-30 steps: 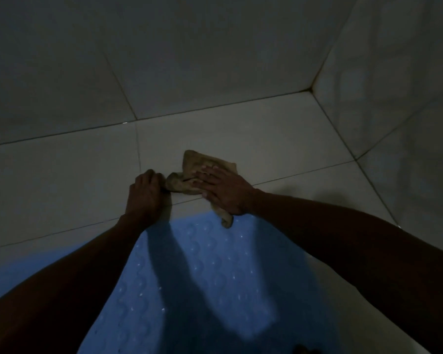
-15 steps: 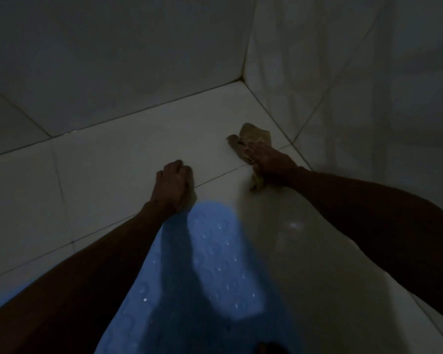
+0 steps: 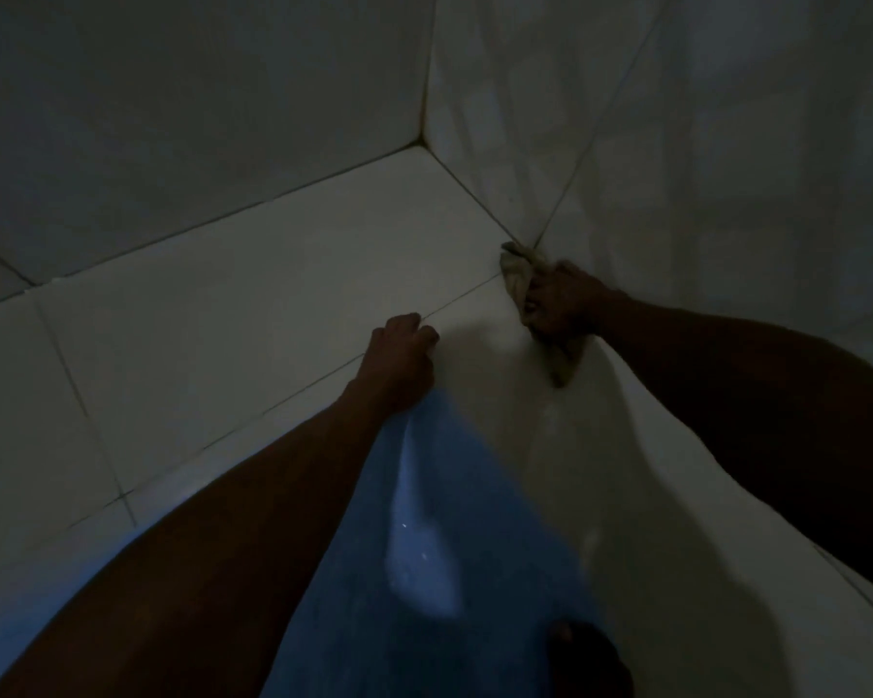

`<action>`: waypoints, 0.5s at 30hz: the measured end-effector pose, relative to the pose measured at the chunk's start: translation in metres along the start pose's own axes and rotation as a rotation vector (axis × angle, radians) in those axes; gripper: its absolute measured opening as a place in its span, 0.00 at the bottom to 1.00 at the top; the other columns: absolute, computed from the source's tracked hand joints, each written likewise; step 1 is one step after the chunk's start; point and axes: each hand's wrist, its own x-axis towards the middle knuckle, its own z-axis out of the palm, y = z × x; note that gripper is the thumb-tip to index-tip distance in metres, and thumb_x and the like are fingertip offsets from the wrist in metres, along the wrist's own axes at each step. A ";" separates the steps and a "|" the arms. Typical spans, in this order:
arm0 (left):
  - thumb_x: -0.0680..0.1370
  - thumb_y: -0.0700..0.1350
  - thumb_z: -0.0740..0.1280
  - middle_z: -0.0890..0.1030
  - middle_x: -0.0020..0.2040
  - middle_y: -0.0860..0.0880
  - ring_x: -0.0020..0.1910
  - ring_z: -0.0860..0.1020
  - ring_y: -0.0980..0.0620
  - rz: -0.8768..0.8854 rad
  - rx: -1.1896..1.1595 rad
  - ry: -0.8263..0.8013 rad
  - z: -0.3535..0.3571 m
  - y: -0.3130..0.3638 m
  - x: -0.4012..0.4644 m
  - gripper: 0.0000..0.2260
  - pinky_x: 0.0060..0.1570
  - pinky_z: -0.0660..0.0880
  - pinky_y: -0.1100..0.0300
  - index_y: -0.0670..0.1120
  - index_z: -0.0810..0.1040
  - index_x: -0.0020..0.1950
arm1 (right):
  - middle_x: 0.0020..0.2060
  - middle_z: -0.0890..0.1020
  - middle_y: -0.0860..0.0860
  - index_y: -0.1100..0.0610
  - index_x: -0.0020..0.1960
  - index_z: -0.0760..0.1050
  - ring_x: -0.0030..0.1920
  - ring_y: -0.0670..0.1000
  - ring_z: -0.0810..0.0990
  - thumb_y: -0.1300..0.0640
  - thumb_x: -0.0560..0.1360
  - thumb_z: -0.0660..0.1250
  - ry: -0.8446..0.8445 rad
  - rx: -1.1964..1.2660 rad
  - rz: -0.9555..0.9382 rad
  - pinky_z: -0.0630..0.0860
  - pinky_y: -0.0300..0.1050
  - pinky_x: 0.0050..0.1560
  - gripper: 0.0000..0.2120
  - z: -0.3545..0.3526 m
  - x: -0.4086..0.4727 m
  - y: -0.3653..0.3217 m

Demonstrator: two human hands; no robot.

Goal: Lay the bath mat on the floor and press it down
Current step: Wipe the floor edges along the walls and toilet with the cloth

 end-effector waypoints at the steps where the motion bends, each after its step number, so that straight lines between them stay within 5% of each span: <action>1: 0.74 0.41 0.62 0.65 0.73 0.39 0.72 0.63 0.40 0.030 -0.007 -0.004 -0.001 -0.006 0.000 0.20 0.66 0.61 0.50 0.44 0.74 0.67 | 0.74 0.66 0.57 0.58 0.72 0.69 0.76 0.56 0.59 0.41 0.77 0.50 0.063 0.055 0.014 0.53 0.52 0.75 0.31 0.002 0.002 -0.001; 4: 0.70 0.45 0.55 0.68 0.72 0.39 0.70 0.66 0.39 0.111 -0.047 0.012 -0.001 -0.024 -0.004 0.25 0.67 0.63 0.48 0.44 0.76 0.65 | 0.78 0.56 0.57 0.57 0.79 0.55 0.79 0.59 0.51 0.35 0.77 0.40 0.210 0.175 0.075 0.52 0.60 0.76 0.38 0.029 0.005 -0.023; 8: 0.71 0.42 0.57 0.72 0.69 0.40 0.67 0.71 0.39 0.182 -0.075 0.079 0.007 -0.044 -0.003 0.22 0.65 0.66 0.45 0.44 0.78 0.63 | 0.79 0.53 0.51 0.53 0.80 0.50 0.79 0.52 0.49 0.40 0.81 0.43 0.312 0.359 0.304 0.45 0.54 0.78 0.30 0.047 0.013 -0.048; 15: 0.72 0.42 0.58 0.76 0.61 0.36 0.60 0.74 0.37 0.130 0.108 0.191 0.018 -0.031 -0.010 0.18 0.58 0.67 0.47 0.36 0.77 0.59 | 0.77 0.61 0.52 0.50 0.80 0.54 0.77 0.54 0.58 0.45 0.83 0.41 0.454 0.286 0.089 0.50 0.53 0.77 0.26 0.046 -0.008 -0.113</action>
